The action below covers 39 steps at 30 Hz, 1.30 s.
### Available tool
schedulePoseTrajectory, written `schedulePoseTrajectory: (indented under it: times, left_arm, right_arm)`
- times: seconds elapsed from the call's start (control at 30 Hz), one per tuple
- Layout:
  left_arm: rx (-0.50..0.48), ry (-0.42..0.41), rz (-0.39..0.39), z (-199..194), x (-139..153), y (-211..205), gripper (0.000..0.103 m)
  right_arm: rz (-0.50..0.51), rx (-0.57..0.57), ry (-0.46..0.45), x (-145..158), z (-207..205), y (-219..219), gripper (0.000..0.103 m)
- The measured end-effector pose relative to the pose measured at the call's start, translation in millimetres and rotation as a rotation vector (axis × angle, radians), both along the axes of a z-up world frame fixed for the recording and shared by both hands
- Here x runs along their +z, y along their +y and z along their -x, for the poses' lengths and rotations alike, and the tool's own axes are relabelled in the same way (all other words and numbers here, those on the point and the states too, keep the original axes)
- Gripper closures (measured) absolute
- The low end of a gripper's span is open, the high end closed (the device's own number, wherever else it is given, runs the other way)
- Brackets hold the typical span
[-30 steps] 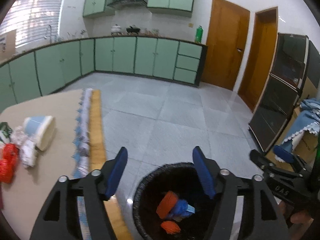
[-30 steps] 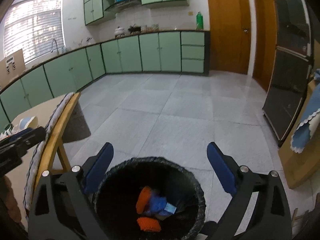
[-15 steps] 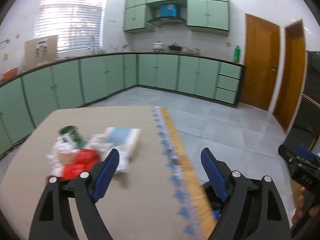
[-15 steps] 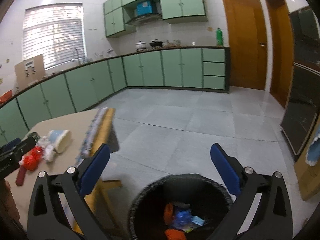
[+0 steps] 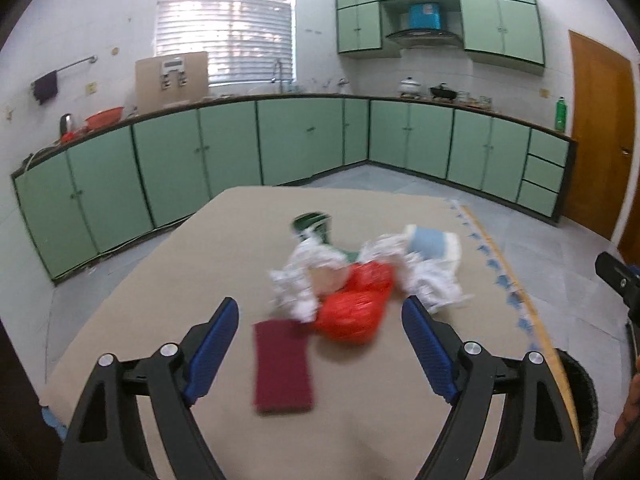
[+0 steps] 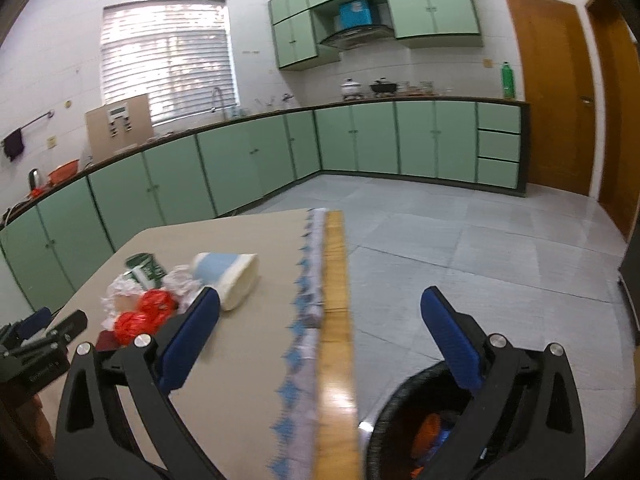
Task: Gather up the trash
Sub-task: 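Move both tools back over the trash pile on the table, then grasp the dark red scouring pad with the left gripper while the right gripper grasps white tissue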
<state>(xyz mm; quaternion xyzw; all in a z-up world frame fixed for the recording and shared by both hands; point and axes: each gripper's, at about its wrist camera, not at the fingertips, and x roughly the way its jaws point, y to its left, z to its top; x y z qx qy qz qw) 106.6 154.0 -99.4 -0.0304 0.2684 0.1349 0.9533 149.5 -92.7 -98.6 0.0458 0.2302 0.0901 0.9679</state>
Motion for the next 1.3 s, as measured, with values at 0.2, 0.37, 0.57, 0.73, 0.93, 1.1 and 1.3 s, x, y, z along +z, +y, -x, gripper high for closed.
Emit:
schedulePoseTrajectory:
  times: [0.2,0.37,0.57,0.73,0.93,1.1,1.3]
  left_arm:
    - [0.032,0.037,0.023,-3,-18,24,0.021]
    - [0.047,0.066,0.050,-10,-36,34,0.021]
    - [0.047,0.110,0.087,-19,-55,37,0.023]
    - [0.043,0.143,0.107,-24,-64,40,0.028]
    - [0.037,0.187,0.106,-30,-70,37,0.049]
    - [0.040,0.182,0.104,-28,-69,35,0.060]
    - [0.081,0.143,0.111,-17,-58,44,0.060]
  right_arm:
    - [0.021,0.062,0.006,-5,-10,44,0.005]
    - [0.038,0.086,0.004,-8,-16,67,0.005]
    - [0.064,0.103,0.016,-15,-21,81,0.005]
    - [0.067,0.100,0.029,-17,-26,81,0.005]
    - [0.065,0.106,0.035,-19,-29,82,0.005]
    - [0.075,0.125,0.035,-19,-29,87,0.005]
    - [0.083,0.139,0.045,-22,-29,92,0.005]
